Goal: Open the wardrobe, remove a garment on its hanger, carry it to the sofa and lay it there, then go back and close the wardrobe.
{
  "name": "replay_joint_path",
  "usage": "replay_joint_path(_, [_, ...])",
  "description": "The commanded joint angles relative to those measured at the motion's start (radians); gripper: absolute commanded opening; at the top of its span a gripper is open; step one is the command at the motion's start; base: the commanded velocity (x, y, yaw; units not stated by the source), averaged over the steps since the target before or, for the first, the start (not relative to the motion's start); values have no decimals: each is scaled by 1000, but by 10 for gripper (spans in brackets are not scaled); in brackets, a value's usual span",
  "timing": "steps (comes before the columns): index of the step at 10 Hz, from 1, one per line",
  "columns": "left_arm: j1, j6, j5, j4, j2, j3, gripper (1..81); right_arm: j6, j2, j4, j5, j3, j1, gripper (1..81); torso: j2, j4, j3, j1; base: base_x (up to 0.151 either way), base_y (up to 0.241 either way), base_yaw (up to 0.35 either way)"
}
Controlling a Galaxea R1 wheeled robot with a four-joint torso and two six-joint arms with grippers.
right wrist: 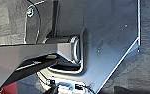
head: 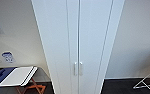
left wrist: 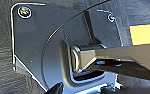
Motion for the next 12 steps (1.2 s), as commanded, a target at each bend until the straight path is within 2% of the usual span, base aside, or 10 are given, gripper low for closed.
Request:
replay_joint_path(1, [-28, 1, 50, 1, -10, 16, 811, -3, -13, -10, -64, 6, 33, 811, 0, 0, 0, 0, 88, 76, 0])
replay_joint_path(7, [-28, 1, 50, 2, -10, 16, 811, -3, -10, -21, -64, 6, 35, 811, 0, 0, 0, 0, 82, 52, 0])
replay_joint_path(12, [-28, 1, 50, 2, -8, 16, 811, -5, -10, -21, -64, 3, 36, 811, 0, 0, 0, 0, 0, 0, 0])
